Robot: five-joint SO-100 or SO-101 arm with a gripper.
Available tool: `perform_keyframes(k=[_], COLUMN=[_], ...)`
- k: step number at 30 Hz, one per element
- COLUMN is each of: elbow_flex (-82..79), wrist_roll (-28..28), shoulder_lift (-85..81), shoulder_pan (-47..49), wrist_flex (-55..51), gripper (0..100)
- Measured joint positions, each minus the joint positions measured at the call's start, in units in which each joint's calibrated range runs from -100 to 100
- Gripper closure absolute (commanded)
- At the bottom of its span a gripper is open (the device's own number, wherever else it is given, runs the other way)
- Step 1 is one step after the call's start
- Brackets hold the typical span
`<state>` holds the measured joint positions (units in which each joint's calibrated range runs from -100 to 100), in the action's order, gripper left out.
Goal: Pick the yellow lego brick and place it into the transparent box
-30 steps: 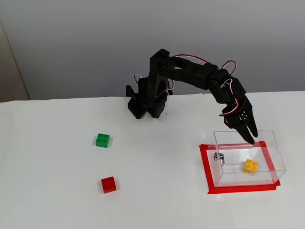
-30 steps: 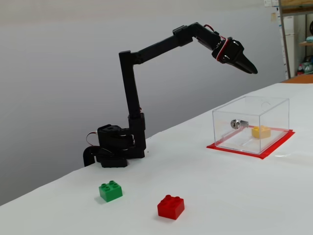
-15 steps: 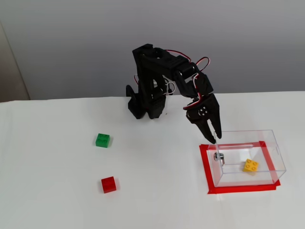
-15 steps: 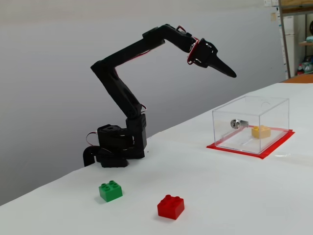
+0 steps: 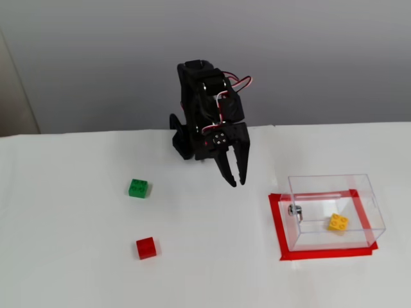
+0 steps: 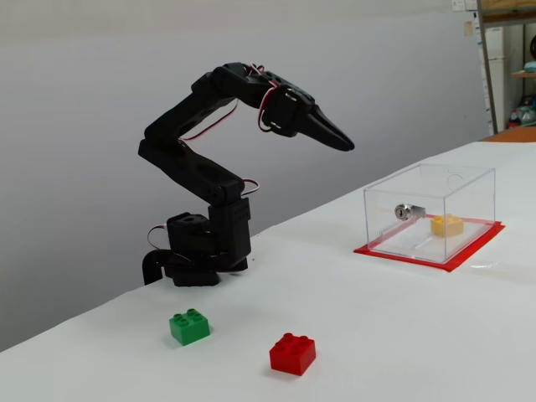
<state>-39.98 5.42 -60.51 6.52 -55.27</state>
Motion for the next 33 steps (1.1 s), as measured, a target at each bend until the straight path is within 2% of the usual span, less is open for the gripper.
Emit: perform_keyframes(k=[15, 33], elbow_flex=[-21.62, -46.07], wrist_roll=[0.0, -0.2], shoulder_lift=[-18.94, -34.42], shoulder_pan=[-5.66, -5.34], wrist_flex=[0.0, 0.0], gripper=[99, 99])
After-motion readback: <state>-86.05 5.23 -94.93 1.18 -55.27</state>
